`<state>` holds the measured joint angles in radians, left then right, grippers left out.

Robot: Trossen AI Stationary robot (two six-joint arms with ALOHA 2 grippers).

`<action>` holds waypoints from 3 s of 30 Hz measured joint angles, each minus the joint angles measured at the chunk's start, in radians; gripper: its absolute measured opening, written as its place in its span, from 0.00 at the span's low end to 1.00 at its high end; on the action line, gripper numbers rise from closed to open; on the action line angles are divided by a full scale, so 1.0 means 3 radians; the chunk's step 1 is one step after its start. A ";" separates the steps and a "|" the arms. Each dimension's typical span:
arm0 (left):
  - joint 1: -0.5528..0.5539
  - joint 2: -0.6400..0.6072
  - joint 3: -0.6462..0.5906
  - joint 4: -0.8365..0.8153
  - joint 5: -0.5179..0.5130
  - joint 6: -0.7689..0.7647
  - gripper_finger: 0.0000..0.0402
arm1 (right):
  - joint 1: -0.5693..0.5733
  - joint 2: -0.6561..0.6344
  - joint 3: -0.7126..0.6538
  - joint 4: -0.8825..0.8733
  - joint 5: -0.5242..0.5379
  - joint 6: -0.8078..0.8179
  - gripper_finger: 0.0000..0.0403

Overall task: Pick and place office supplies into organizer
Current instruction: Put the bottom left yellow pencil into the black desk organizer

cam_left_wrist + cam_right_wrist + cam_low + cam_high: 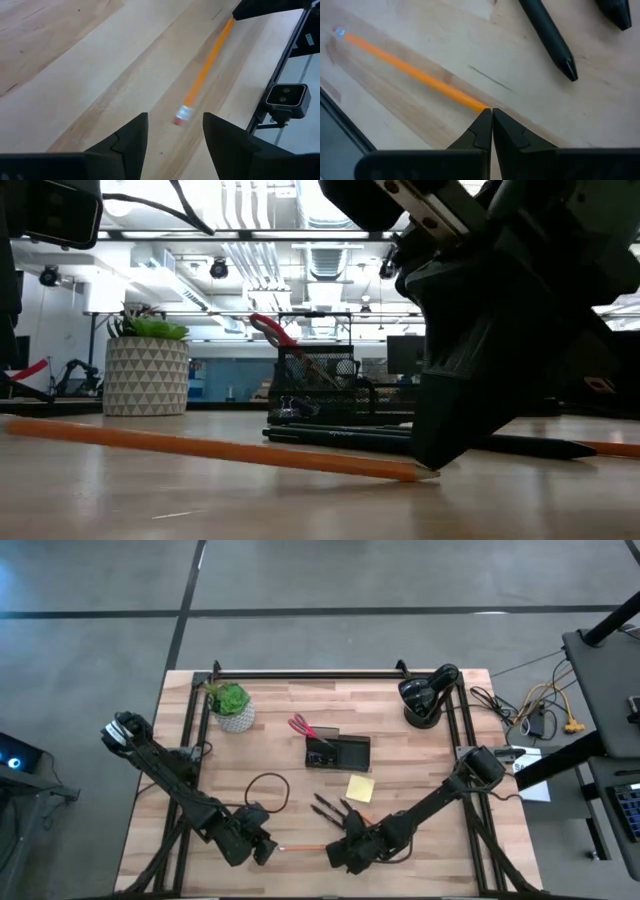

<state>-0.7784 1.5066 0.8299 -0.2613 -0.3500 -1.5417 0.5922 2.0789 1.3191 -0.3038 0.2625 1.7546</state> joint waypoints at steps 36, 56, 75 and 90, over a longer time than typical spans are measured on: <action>-0.0003 0.0328 0.0028 0.0578 0.0402 0.1876 0.43 | -0.0022 0.0051 -0.0035 0.0111 -0.0003 -0.0034 0.02; -0.0003 0.0582 0.0161 0.0572 0.0205 0.2138 0.19 | -0.0020 0.0055 -0.0035 0.0106 -0.0002 -0.0013 0.02; 0.0000 0.0420 0.0546 -0.0568 0.0189 0.2464 0.01 | 0.0041 0.0031 -0.0003 0.0013 0.0324 -0.0101 0.02; 0.0373 0.0256 0.2429 -0.4172 -0.0639 0.3196 0.01 | 0.0180 -0.0442 0.0002 -0.0901 0.1421 -0.0089 0.02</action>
<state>-0.6664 1.5833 1.5586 -1.5128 -0.5417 -0.5829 0.6463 1.9462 1.3197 -0.5741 0.6887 1.7279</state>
